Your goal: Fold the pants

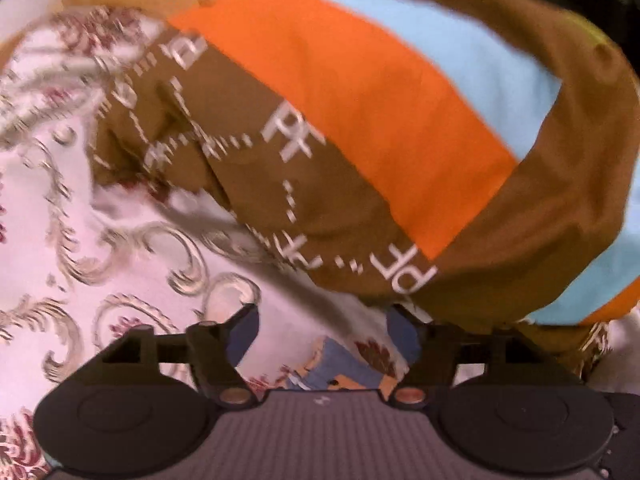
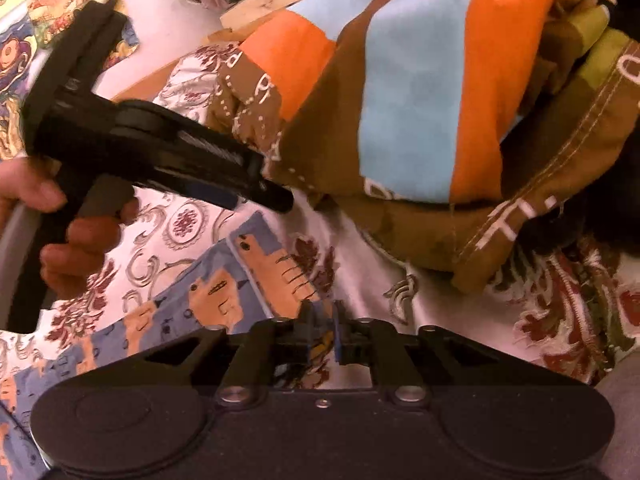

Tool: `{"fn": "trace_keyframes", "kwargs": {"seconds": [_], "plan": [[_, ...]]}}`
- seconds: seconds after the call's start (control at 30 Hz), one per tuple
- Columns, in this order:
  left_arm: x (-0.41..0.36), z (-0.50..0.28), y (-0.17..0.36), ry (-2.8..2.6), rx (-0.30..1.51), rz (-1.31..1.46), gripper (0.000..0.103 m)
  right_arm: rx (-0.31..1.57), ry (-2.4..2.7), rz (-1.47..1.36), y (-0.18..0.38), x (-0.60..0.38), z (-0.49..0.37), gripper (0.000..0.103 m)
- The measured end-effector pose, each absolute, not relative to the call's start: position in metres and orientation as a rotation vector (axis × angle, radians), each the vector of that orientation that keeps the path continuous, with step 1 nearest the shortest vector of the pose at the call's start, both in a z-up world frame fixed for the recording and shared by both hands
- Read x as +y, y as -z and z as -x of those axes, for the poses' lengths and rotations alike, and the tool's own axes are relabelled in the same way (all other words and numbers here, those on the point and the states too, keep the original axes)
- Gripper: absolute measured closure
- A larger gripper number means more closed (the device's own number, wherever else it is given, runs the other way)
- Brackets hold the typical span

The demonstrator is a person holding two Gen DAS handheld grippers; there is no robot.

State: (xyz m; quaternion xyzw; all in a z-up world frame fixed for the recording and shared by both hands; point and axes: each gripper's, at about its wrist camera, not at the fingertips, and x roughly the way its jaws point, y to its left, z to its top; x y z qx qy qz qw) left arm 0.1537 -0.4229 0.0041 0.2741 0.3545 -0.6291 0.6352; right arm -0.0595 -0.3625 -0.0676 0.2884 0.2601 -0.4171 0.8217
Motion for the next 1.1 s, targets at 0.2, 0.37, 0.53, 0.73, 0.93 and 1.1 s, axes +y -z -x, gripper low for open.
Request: {"fn": "trace_keyframes", "kwargs": {"seconds": [0.2,0.37,0.53,0.73,0.93,1.1], "plan": [[-0.369,-0.159,-0.021,1.331,0.714,-0.584,0.005,0.561,0.862,-0.602,0.068,-0.362,0.055,0.058],[-0.285,-0.168,-0.002,1.162,0.756,-0.513,0.002,0.622,0.888,-0.514,0.071,-0.360,0.042,0.040],[-0.195,-0.172,0.047,0.958,0.914,-0.569,0.002,0.667,0.956,-0.462,0.078,-0.363,0.039,0.027],[-0.104,-0.177,0.053,0.865,1.042,-0.539,0.000,0.711,0.984,-0.341,0.080,-0.353,0.030,0.017],[-0.056,-0.193,0.013,0.837,1.080,-0.456,0.000,0.685,0.912,-0.232,0.065,-0.321,0.027,0.002],[-0.044,-0.238,-0.019,0.800,0.954,-0.475,0.000,0.596,0.614,-0.040,0.050,-0.270,-0.001,0.001]]}}
